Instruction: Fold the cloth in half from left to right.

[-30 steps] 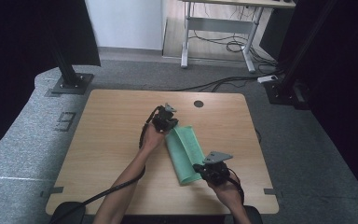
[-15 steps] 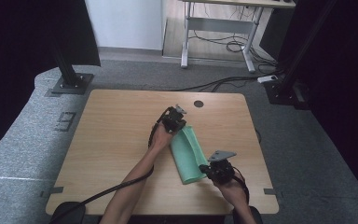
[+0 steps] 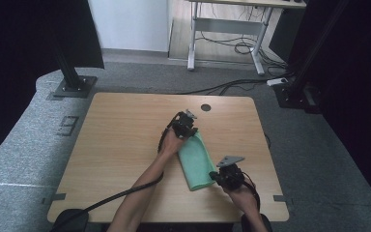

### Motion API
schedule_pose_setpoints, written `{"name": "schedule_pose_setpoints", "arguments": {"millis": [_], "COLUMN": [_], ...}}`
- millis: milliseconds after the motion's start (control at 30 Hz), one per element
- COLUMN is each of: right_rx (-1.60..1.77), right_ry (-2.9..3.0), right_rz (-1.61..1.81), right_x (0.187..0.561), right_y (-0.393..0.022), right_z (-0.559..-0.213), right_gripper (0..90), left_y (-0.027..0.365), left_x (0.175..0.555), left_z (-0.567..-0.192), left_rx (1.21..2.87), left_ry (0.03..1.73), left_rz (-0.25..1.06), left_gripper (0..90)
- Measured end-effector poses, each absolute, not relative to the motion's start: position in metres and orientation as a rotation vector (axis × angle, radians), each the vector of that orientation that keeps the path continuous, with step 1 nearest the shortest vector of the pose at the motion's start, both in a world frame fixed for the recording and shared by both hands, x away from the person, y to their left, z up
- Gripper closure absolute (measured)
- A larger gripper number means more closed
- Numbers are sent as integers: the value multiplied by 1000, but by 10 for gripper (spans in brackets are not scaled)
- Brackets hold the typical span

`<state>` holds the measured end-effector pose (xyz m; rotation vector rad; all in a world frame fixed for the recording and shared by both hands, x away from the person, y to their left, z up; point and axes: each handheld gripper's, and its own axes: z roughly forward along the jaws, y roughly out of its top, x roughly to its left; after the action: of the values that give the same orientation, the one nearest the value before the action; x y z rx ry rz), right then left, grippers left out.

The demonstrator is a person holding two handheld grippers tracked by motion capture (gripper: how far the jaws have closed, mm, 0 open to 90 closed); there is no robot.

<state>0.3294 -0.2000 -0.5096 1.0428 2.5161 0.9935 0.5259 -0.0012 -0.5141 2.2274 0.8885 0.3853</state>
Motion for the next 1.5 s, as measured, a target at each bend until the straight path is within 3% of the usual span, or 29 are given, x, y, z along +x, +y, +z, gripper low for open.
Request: {"name": "schedule_pose_setpoints", "arguments": {"millis": [167,300,533,1067,1500], "right_rx": [1075,1106,1108,1146,1086], "right_ry": [2457,2394,2382,2448,2499], "right_rz": [998,1011,971,875,935], "right_x": [331,333,342,356,351], "right_y": [-207,-213,-213,-221,-204], "right_z": [-505,-501,-510,-536,-539], "right_gripper": [705,618,548,392,352], "left_y": [4,9,17,44,66], "left_x": [524,520,505,449,444], "left_z": [-503,-487,-489,-533,-542], "left_rx": [2167,2126,2162,2262,2271], "left_ry": [900,900,879,899,947], "left_rz": [398,421,419,372,409], "left_gripper": [395,288,195,145,143]}}
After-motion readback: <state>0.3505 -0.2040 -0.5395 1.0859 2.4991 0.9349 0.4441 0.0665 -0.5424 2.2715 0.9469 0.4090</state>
